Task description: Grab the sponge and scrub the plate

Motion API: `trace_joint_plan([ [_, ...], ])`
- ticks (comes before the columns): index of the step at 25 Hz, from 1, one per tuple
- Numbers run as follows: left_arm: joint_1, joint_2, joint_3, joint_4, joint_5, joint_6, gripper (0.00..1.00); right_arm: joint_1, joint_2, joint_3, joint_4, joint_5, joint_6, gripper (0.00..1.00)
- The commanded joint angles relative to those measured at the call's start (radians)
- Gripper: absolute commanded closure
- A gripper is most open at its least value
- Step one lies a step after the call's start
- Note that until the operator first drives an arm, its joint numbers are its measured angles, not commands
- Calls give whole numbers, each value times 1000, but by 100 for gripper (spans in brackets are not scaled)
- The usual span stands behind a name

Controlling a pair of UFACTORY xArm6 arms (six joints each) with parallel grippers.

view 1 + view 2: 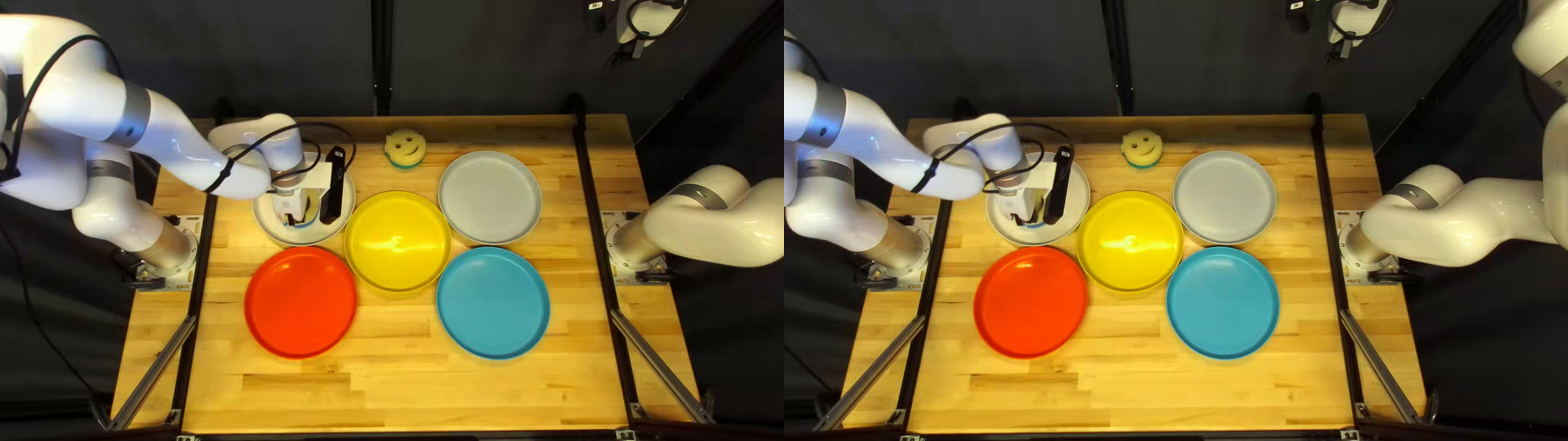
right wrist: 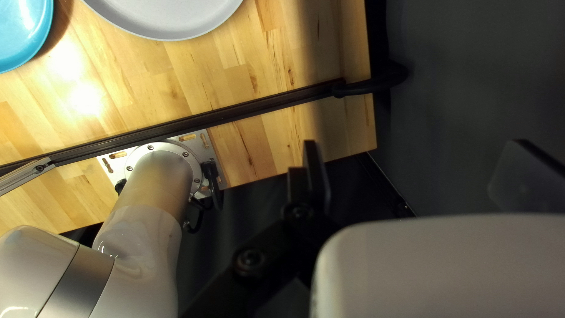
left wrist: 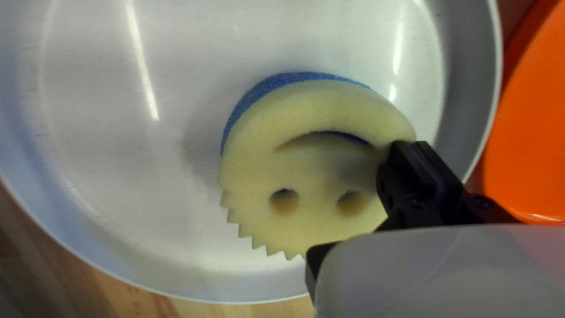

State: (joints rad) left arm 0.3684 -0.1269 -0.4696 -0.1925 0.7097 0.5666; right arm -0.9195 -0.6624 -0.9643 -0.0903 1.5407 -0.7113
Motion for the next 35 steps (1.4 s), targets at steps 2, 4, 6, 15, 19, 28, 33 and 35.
trace_joint_plan([
  [2,86,55,-60,7,11,72,100,0,0,0,0,0,0,0],
  [4,86,51,-64,4,14,67,100,0,0,0,0,0,0,0],
  [6,58,46,-71,2,16,43,100,0,0,0,0,0,0,0],
  [15,-175,11,-113,49,6,-177,100,0,0,0,0,0,0,0],
  [19,-295,-16,-181,167,59,-361,100,0,0,0,0,0,0,0],
  [28,-507,64,-409,334,171,-620,100,0,0,0,0,0,0,0],
  [33,-550,139,-453,316,122,-637,100,0,0,0,0,0,0,0],
  [35,-560,186,-457,298,68,-632,100,0,0,0,0,0,0,0],
])
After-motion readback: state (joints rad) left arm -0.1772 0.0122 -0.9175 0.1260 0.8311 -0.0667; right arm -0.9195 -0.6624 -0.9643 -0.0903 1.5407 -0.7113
